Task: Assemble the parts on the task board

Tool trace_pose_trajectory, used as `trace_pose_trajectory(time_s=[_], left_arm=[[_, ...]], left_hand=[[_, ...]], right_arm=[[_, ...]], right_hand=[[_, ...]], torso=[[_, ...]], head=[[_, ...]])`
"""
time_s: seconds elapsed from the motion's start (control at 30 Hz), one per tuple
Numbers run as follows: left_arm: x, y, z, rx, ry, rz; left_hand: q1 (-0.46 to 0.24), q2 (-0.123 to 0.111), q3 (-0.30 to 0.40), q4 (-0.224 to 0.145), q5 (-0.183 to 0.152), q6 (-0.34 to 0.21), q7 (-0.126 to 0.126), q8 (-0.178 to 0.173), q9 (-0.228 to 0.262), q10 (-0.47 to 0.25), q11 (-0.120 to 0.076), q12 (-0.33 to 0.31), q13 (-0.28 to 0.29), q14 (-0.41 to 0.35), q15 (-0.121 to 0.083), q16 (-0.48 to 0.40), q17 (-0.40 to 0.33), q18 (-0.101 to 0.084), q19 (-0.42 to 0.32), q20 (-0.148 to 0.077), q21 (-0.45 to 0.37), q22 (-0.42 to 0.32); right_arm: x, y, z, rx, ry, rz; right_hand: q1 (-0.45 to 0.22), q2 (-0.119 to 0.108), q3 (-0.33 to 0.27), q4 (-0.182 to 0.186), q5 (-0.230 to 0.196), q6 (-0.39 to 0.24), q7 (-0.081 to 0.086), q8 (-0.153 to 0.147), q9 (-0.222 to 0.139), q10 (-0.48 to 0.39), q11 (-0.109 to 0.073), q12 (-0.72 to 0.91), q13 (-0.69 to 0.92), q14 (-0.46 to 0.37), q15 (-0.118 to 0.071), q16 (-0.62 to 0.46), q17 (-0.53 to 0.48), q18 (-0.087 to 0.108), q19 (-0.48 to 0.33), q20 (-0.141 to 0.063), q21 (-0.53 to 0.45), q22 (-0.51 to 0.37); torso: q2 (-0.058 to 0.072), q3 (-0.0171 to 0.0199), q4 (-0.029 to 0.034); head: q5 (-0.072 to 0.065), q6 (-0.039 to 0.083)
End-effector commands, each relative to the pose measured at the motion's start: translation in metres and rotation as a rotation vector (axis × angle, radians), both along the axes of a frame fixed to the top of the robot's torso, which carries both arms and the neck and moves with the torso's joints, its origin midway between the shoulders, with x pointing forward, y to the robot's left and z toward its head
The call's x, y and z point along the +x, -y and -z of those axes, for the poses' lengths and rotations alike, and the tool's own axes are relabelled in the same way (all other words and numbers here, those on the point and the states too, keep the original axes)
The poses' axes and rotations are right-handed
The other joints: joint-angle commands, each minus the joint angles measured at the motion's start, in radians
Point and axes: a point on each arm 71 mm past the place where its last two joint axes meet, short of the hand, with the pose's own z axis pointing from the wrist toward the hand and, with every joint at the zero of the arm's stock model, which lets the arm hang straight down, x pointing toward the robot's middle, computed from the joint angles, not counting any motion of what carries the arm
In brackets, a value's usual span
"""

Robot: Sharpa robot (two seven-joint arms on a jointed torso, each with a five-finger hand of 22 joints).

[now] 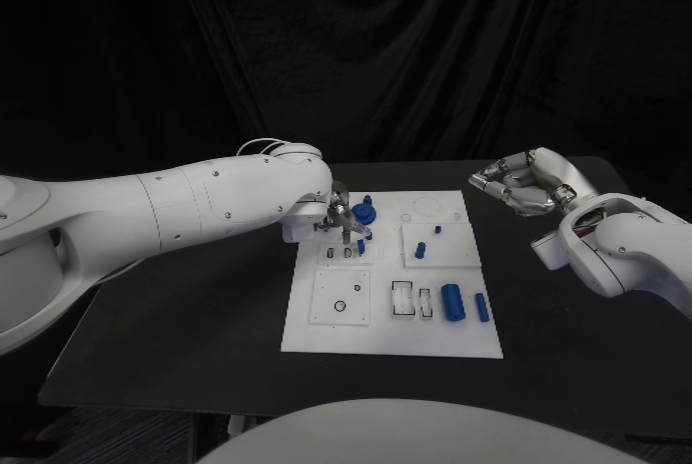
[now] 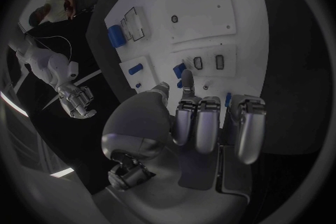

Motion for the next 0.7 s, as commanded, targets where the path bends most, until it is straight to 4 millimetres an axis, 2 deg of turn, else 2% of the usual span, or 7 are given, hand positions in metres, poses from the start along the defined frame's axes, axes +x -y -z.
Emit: trace_pose_trajectory(time_s=[0.03,0.23,0.7], left_arm=[[0.0,0.003,0.004,-0.016,0.008,0.0],[0.001,0.005,0.009,-0.034,0.016,-0.004],[0.005,0.006,0.016,-0.056,0.025,-0.011]], left_hand=[[0.002,0.007,0.001,-0.006,0.007,0.007,-0.002,-0.01,0.003,0.105,-0.006,0.003,0.263,0.106,-0.005,0.007,0.263,-0.014,0.102,-0.007,0.003,0.263],[0.008,0.008,0.003,-0.009,0.013,0.009,-0.002,-0.023,0.006,0.105,-0.007,0.003,0.263,0.106,-0.007,0.007,0.263,-0.014,0.102,-0.009,0.003,0.263],[0.016,0.01,0.007,-0.012,0.025,0.008,0.002,-0.064,0.011,0.105,-0.004,0.003,0.263,0.106,-0.006,0.007,0.263,-0.014,0.102,-0.01,0.003,0.263]], right_arm=[[0.0,-0.001,0.002,-0.007,-0.016,-0.002],[0.0,-0.001,0.002,-0.008,-0.017,-0.003],[0.001,-0.002,0.003,-0.01,-0.031,-0.009]], right_hand=[[0.01,0.002,0.001,-0.005,-0.005,-0.006,0.001,0.003,0.001,0.104,-0.002,0.003,0.263,0.095,-0.004,-0.004,0.225,0.006,0.016,-0.002,-0.005,0.192],[0.011,0.002,0.001,-0.005,-0.005,-0.007,0.001,0.003,0.001,0.104,-0.002,0.003,0.263,0.095,-0.004,-0.005,0.225,0.007,0.015,-0.002,-0.007,0.191],[0.013,0.001,0.001,-0.005,-0.006,-0.009,0.001,0.003,0.001,0.104,-0.002,0.003,0.263,0.094,-0.004,-0.006,0.223,0.007,0.015,-0.002,-0.01,0.191]], torso=[[-0.001,0.001,-0.0003],[-0.001,0.0,0.0013],[-0.001,-0.0002,-0.0026]], head=[[-0.002,0.0],[-0.008,0.0],[-0.008,0.0]])
